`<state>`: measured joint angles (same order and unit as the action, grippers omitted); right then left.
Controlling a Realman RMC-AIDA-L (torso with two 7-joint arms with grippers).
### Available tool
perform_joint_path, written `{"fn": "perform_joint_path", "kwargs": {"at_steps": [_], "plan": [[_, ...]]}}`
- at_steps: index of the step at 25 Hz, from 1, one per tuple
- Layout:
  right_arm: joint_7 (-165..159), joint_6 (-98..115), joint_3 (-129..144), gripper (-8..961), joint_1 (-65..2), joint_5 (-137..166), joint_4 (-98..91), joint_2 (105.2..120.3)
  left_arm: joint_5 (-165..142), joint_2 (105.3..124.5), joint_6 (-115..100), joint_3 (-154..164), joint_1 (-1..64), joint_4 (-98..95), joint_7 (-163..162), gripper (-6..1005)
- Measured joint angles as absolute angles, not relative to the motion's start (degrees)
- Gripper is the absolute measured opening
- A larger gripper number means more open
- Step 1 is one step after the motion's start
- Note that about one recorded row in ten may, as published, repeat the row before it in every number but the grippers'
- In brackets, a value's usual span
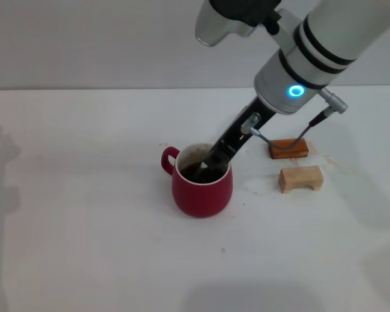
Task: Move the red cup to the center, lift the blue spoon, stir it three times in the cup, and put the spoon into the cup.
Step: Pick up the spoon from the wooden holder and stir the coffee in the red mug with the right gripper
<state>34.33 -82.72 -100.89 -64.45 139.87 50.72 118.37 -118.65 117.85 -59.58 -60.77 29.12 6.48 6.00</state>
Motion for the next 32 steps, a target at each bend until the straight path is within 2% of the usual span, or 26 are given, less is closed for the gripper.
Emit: {"fn": "perform_joint_path", "kwargs": {"at_steps": [12,23,32], "plan": [[33.9,-77.3,-100.9,133,-65.4,142.4,49.2,118.06,-118.7,117.86,-59.6,-60.7,29.4,6.5,6.0,157],[34.2,-82.6,-100.9,133,-65.5,144.3,49.6,117.78,-118.7,117.86,-59.5,-60.7,29.4,6.5,5.9,157],[35.7,-84.5,-100.6,134,-65.9,141.2,49.9,118.21,-118.7,117.86,-59.5,-60.7,29.4,6.6,6.0,157]]}}
